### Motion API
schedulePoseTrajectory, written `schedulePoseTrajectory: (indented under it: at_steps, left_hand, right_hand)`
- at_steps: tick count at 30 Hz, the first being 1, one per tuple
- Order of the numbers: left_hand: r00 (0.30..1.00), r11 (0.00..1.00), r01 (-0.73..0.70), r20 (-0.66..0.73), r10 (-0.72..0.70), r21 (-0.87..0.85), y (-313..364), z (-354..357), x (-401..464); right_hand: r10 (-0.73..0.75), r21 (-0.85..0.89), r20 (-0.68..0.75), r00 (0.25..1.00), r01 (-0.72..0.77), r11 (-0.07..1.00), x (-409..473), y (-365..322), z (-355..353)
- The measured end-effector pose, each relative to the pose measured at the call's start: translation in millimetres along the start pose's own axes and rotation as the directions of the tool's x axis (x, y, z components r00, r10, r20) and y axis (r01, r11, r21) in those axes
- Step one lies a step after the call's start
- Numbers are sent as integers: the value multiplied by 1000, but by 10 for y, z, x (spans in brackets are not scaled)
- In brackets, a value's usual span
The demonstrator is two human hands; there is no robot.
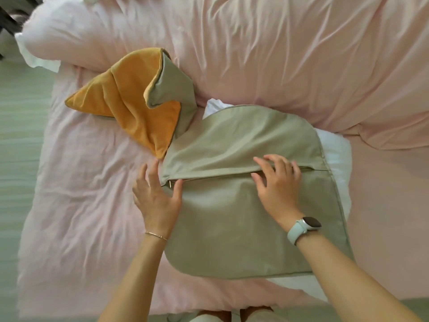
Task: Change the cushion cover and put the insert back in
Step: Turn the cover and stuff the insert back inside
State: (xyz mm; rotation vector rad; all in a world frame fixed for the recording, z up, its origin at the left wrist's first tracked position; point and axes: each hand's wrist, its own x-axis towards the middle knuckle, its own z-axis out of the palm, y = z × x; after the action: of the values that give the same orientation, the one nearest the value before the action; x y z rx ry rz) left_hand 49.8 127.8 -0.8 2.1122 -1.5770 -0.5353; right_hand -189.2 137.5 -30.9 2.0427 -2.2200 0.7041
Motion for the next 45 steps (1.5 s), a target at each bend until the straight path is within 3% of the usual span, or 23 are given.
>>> schedulePoseTrajectory:
  at_steps: [4, 6, 7, 9, 11, 12, 14, 16, 21, 25, 28, 33, 36, 38, 40, 41, 43, 45]
  left_hand:
    - [941, 942, -316, 164, 296, 112, 37, 155, -223]
    - [919, 924, -350, 246, 308, 152, 14, 231, -248]
    - [939, 950, -281, 246, 243, 134, 10, 240, -228]
    - [969, 999, 33, 245, -28, -16, -8, 195, -150]
    - [907, 907, 347, 332, -259, -240, -53, 121, -77]
    - [879, 866, 414, 369, -301, -279, -62, 77, -77]
    - [883, 874, 408, 359, -303, -265, -68, 11, -117]
    - [914, 889, 373, 268, -304, -266, -65, -34, -136]
    - [956, 897, 291, 78, -282, -334, -33, -242, -187]
    - [941, 878, 274, -79, -329, -392, -55, -562, -294]
    - [854, 822, 295, -252, -456, -487, -233, -920, -282]
    - [610, 754, 319, -485, -627, -574, -753, -1600, -330]
    - [516, 646, 434, -415, -750, -628, -1113, -1719, -505]
    - [486, 517, 562, -248, -838, -646, -1320, -1616, -680]
    - [433, 395, 750, -57, -900, -532, -1444, -1432, -853]
    - [421, 388, 824, -12, -907, -413, -1476, -1326, -928]
    - [504, 496, 845, -12, -864, -198, -1448, -1135, -1045]
    - [691, 691, 717, -31, -722, -90, -1345, -928, -1102]
  right_hand:
    - [83, 26, 53, 995, -85, 996, 16, 4, 13]
    - [111, 33, 58, 992, -113, 993, 36, 34, -45]
    - [141, 28, 52, 989, -143, 989, 20, 65, -73]
    - [277, -4, 43, 960, -277, 961, -65, 170, -130]
    - [479, -52, 69, 875, -477, 878, -188, 296, -209]
    - [577, -74, 109, 809, -572, 817, -245, 350, -267]
    - [707, -85, 198, 678, -707, 702, -305, 448, -379]
    - [735, -66, 252, 629, -747, 662, -307, 493, -476]
    - [607, 128, 173, 776, -629, 767, -83, 202, -646]
    - [379, 305, 146, 914, -406, 861, 174, -310, -777]
    - [149, 436, 122, 981, -188, 880, 368, -776, -817]
    - [-123, 614, 100, 987, 36, 789, 685, -1627, -820]
    - [-186, 603, 115, 976, 80, 794, 854, -2007, -696]
    - [-244, 496, 191, 951, 121, 860, 904, -2131, -518]
    - [-251, 393, 316, 915, 114, 912, 839, -2137, -357]
    - [-243, 373, 373, 895, 95, 923, 753, -2100, -295]
    - [-240, 345, 438, 867, 84, 935, 466, -1940, -200]
    - [-273, 297, 454, 848, 145, 944, 133, -1709, -126]
